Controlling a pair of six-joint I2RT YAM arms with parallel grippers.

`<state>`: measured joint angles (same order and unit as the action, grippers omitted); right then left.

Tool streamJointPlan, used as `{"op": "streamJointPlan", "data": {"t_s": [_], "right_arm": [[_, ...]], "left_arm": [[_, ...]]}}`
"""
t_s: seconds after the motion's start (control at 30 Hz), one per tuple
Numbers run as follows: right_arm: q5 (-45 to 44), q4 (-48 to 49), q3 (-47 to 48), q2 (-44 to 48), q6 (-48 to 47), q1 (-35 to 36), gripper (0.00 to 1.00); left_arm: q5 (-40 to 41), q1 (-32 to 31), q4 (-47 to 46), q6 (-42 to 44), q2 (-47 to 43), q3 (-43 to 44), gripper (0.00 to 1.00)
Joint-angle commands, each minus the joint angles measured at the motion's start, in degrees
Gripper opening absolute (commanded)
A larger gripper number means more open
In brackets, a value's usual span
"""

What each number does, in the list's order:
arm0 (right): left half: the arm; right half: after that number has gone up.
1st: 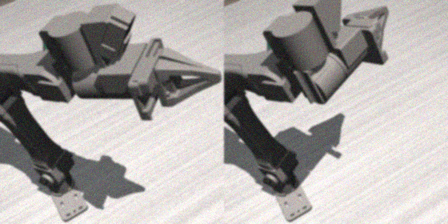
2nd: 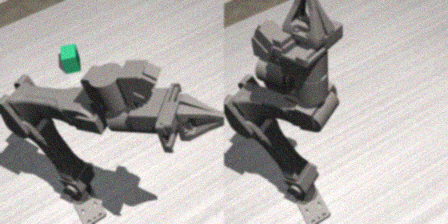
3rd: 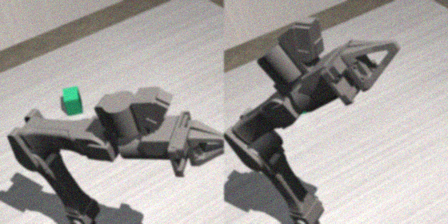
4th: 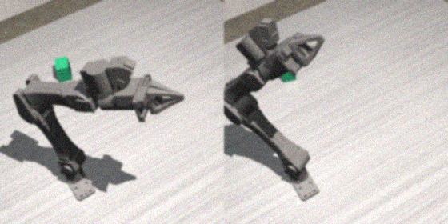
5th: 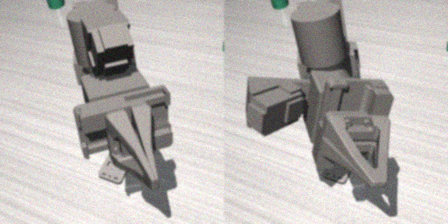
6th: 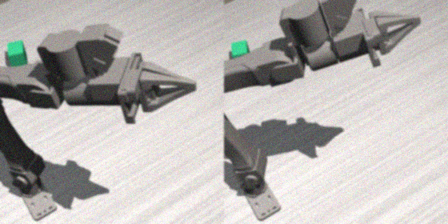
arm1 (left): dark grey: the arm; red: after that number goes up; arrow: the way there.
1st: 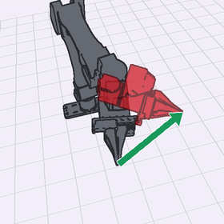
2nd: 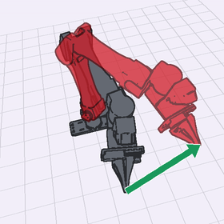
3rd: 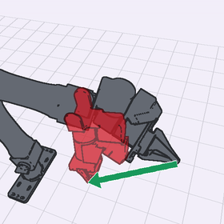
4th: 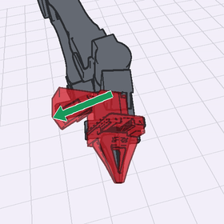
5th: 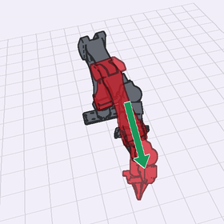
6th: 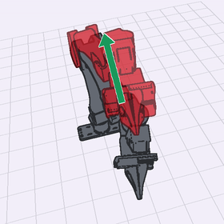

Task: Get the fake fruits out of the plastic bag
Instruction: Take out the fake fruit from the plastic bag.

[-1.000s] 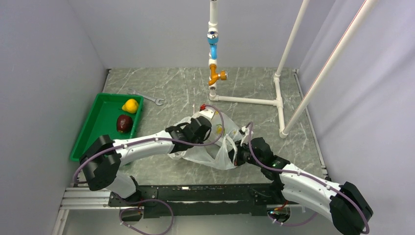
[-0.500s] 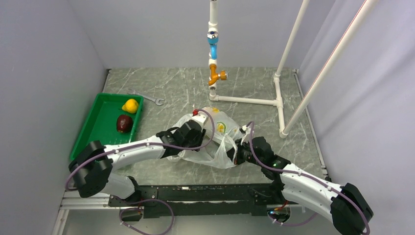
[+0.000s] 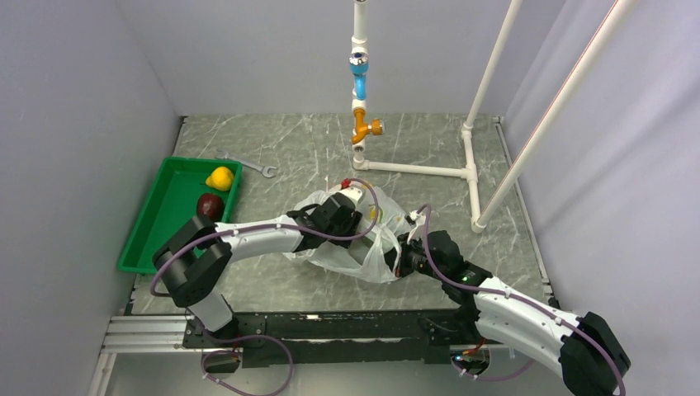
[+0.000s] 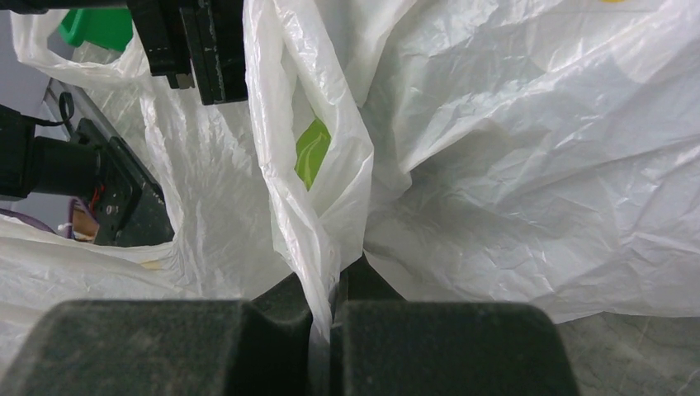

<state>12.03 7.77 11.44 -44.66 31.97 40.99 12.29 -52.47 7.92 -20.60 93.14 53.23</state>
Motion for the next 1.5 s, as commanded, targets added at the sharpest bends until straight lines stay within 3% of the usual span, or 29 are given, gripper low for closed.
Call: {"op": "streamJointPlan", "data": {"t_s": [0.0, 0.33, 0.73, 0.83, 1.13, 1.47], "right_arm": [[-0.6, 0.9, 0.0, 0.4, -0.3, -0.1, 0.00], [0.4, 1.2, 0.4, -1.0, -0.8, -0.1, 0.00], [0.3, 0.9, 0.5, -1.0, -0.9, -0.1, 0.00], [0.3, 1.0, 0.6, -1.6, -0.9, -0.1, 0.00], [-0.1, 1.2, 0.6, -2.3, -1.0, -0.1, 0.00], [-5.5, 0.0, 0.8, -2.0, 0.0, -0.1, 0.00]], "left_arm": [[-0.2, -0.1, -2.7, 3.2, 0.5, 2.6, 0.57], [-0.7, 0.2, -4.8, 5.2, 4.9, 4.3, 0.46], [-0.7, 1.2, -2.8, 4.5, 8.7, 3.6, 0.50], [-1.0, 1.2, -2.9, 4.1, 8.7, 3.2, 0.43], [-1.7, 1.2, 1.3, 4.9, 4.4, 7.6, 0.00], [-7.5, 0.5, 3.9, 0.9, -7.0, 4.6, 0.00]]}}
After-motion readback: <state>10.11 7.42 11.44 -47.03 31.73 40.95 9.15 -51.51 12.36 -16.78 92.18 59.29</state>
